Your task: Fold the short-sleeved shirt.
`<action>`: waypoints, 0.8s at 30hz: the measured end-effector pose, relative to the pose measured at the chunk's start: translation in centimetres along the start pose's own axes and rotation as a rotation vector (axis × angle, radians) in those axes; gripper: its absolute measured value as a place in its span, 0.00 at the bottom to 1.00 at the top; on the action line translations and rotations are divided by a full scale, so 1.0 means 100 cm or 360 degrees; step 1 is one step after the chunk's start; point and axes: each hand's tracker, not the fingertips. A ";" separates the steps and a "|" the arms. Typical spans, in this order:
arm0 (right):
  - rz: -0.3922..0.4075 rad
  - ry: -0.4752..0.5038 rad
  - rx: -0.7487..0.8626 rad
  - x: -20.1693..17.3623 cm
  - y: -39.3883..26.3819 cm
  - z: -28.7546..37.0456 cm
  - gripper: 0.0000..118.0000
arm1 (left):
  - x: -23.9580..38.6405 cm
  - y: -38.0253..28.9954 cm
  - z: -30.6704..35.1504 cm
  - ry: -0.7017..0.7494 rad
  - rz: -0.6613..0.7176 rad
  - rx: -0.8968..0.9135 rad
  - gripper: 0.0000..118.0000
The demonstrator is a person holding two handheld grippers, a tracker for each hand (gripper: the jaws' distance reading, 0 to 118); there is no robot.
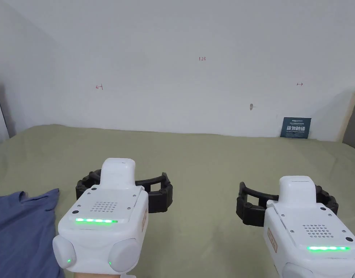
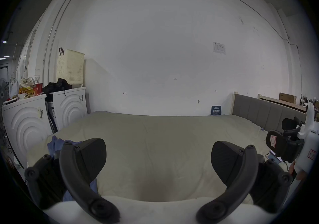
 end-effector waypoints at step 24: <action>-0.0025 0.0007 -0.0008 0.000 0.002 -0.002 1.00 | -0.002 -0.001 0.000 0.0016 -0.0021 0.0007 1.00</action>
